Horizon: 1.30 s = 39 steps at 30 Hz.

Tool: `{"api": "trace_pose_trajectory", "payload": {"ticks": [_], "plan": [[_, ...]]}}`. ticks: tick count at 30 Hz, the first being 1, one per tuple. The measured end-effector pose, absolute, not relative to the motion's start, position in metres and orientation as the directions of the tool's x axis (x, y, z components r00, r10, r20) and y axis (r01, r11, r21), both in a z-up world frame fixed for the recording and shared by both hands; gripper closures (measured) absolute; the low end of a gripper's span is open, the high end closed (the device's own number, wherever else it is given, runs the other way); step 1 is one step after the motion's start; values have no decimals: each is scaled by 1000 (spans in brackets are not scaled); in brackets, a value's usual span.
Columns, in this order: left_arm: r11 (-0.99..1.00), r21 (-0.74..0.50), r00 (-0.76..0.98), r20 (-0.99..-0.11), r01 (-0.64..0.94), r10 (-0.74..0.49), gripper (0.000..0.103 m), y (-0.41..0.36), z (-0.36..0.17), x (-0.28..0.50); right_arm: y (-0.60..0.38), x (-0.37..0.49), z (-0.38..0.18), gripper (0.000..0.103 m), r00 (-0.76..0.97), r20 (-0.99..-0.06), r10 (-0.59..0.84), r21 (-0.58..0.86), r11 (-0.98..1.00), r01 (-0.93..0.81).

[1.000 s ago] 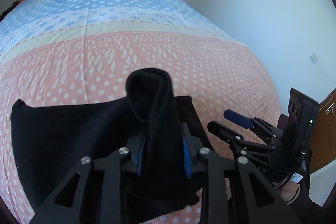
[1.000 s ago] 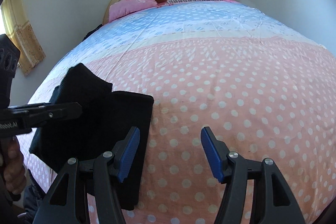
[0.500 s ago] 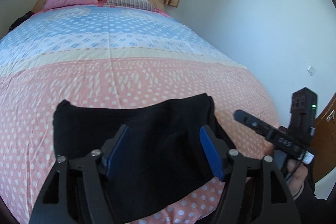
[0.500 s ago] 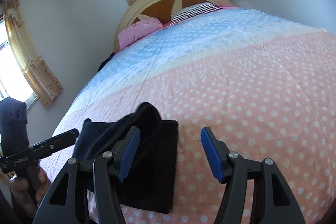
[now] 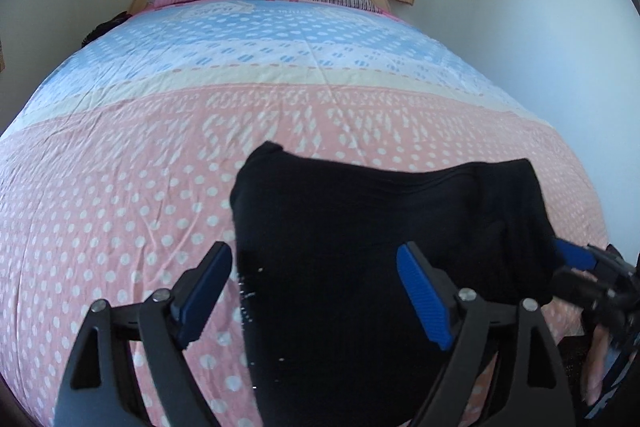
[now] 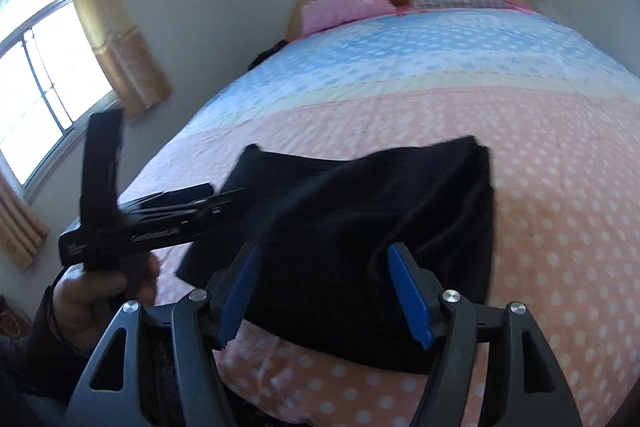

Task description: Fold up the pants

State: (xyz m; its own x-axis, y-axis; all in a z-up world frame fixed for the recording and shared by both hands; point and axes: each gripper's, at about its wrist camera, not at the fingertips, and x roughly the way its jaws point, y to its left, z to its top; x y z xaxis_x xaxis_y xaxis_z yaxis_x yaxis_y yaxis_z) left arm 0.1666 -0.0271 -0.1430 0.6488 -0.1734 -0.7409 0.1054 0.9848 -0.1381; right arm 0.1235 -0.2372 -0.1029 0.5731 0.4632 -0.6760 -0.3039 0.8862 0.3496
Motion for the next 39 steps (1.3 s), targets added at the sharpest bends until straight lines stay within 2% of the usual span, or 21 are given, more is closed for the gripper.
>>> {"api": "trace_pose_trajectory", "payload": {"ticks": [4,7,11,13,15,18,20,25,32,36,39], "plan": [[990,-112,609,-780,89,-143,16,-21,-163,171,-282,128,-125,36,557,-745,367,357,925,-131],[985,-149,612,-772,87,-171,16,-16,-162,167,-294,125,-115,36,604,-706,370,392,914,-102],[987,-129,639,-752,94,-160,16,-20,-154,163,-264,114,-75,36,677,-586,445,376,890,-259],[987,-133,639,-752,93,-162,16,-21,-154,163,-241,118,-67,36,648,-572,503,360,864,-353],[986,-132,640,-751,100,-165,16,-22,-153,162,-226,126,-73,36,625,-586,516,347,857,-382],[987,-121,643,-749,106,-161,15,-22,-152,159,-230,142,-98,36,590,-665,457,345,890,-299],[988,-115,644,-749,100,-153,6,-21,-154,161,-241,147,-115,36,570,-706,421,338,907,-251],[986,-143,613,-773,84,-164,4,-15,-169,165,-258,143,-125,36,590,-702,399,332,916,-226],[989,-123,624,-767,88,-151,4,-20,-163,161,-246,154,-101,36,634,-625,456,349,889,-295],[988,-126,616,-773,84,-151,4,-18,-166,162,-248,175,-118,36,597,-686,416,348,908,-233],[987,-137,613,-774,79,-156,2,-16,-169,164,-251,174,-126,36,600,-687,409,332,912,-241]]}}
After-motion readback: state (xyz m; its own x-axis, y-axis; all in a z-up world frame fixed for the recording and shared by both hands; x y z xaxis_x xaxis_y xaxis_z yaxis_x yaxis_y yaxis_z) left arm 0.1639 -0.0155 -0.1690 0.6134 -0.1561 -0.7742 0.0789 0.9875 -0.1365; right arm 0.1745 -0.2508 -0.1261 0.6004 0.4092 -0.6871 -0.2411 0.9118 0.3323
